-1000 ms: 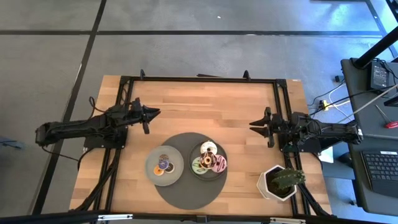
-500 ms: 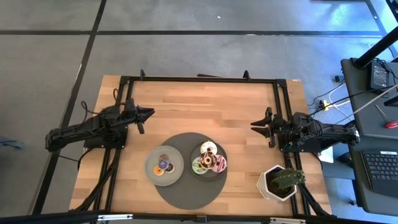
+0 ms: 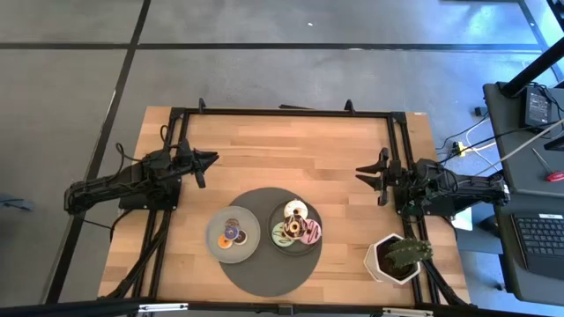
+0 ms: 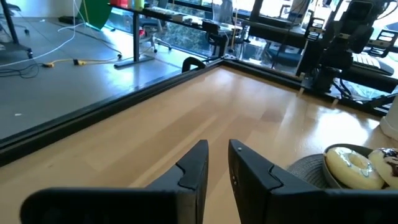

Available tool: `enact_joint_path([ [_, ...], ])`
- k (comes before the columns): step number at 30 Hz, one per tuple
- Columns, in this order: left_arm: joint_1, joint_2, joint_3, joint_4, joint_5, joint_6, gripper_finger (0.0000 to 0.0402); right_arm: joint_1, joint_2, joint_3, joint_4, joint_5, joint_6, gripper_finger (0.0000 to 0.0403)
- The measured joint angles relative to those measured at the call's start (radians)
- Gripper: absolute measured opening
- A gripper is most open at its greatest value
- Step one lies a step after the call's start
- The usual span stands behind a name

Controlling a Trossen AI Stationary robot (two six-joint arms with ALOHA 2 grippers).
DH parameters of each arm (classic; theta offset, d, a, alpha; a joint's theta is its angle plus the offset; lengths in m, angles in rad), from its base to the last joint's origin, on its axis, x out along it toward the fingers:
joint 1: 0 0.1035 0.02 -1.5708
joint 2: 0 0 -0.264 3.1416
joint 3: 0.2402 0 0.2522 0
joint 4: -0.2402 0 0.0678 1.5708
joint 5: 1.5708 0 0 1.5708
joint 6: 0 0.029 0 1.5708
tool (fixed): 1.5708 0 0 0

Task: Pick & Place donuts
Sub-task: Return to Home Position

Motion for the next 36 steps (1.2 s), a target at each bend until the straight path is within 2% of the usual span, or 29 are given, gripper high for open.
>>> enact_joint_path([
  [4,-0.001,0.0,0.0,0.0,-0.004,0.005,0.0057,0.0,0.0,0.0,-0.001,0.0,-0.004,0.01],
  [10,-0.001,0.0,0.0,0.0,-0.011,0.105,0.0062,0.0,0.0,0.0,0.026,0.013,-0.004,0.01],
  [15,-0.001,0.0,0.0,0.0,-0.01,0.106,0.0062,0.0,0.0,-0.009,0.051,0.015,-0.001,0.01],
  [18,-0.001,0.0,0.0,0.0,-0.01,0.106,0.0059,0.0,0.0,-0.083,0.16,0.014,-0.004,0.01],
  [29,-0.001,0.0,0.0,0.001,-0.01,0.106,0.0062,-0.007,0.003,-0.085,0.162,0.023,-0.008,0.0101],
  [36,-0.001,0.0,0.0,0.001,-0.009,0.106,0.006,-0.059,0.014,-0.085,0.165,0.061,-0.053,0.01],
])
